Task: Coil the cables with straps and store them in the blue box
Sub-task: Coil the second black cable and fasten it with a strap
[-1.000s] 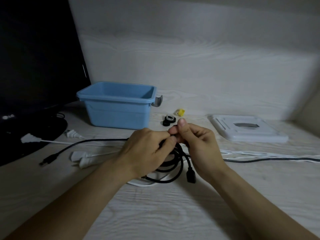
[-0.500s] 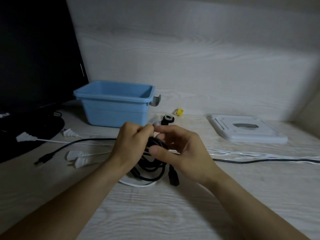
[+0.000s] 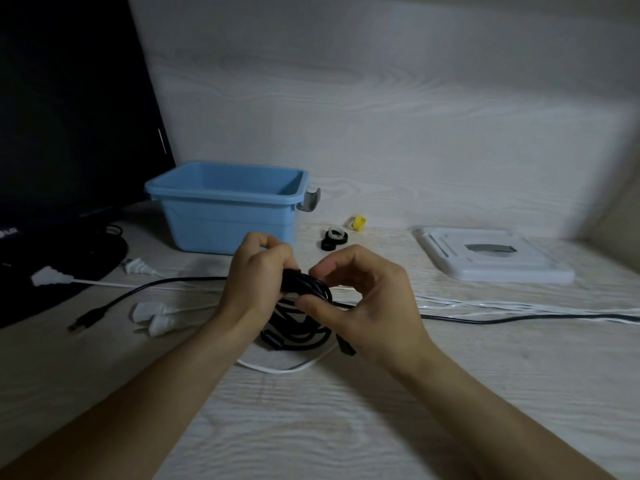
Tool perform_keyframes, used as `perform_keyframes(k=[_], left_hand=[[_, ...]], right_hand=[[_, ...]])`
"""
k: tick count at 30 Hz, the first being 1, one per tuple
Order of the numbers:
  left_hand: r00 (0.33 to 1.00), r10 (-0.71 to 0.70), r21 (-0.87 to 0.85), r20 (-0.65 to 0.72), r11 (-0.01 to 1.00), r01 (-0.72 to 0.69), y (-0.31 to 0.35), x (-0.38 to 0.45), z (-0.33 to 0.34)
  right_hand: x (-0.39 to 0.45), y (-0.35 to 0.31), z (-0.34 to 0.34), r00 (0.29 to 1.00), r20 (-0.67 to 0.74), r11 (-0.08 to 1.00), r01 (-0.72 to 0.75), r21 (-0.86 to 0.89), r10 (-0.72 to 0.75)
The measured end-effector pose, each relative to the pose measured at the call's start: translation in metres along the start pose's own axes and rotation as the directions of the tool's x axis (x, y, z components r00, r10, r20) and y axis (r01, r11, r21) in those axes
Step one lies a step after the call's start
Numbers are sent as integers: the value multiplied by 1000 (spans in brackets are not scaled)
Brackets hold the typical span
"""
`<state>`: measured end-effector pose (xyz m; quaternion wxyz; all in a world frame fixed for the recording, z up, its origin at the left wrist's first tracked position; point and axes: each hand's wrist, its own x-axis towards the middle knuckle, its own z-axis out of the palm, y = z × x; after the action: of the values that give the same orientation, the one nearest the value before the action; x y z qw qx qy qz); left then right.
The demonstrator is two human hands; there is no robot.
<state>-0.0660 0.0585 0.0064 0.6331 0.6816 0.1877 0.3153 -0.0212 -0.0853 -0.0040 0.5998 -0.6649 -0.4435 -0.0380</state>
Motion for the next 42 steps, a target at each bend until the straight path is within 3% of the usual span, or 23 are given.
perform_keyframes(k=[3, 8, 11, 17, 21, 25, 32, 40, 42], left_hand=[[995, 81, 70, 60, 994, -85, 1, 0, -1], [981, 192, 150, 20, 970, -193, -1, -3, -1], [988, 154, 166, 16, 974, -155, 0, -2, 0], [987, -29, 83, 157, 996, 16, 1, 3, -3], [988, -113, -35, 104, 992, 117, -2, 1, 7], [983, -140, -137, 120, 978, 156, 2, 0, 9], [966, -223, -154, 133, 958, 242, 0, -10, 15], [951, -219, -268, 216, 924, 273, 2, -10, 15], [950, -208, -264, 234, 927, 268, 1, -9, 15]], right_hand=[[0, 2, -1, 997, 3, 996, 83, -45, -83], [5, 9, -3, 983, -19, 978, 179, -108, -182], [5, 12, -6, 978, -35, 973, 198, -118, -204], [6, 18, -4, 965, -82, 941, 220, -258, -248], [5, 15, 1, 939, -104, 881, 265, -393, -329], [3, 4, 5, 964, -63, 819, 185, -544, -259], [1, 1, 14, 993, -42, 609, 33, -792, -108], [-4, -5, 21, 980, 74, 649, -65, -758, 184], [-3, -2, 20, 979, 58, 704, -98, -704, 194]])
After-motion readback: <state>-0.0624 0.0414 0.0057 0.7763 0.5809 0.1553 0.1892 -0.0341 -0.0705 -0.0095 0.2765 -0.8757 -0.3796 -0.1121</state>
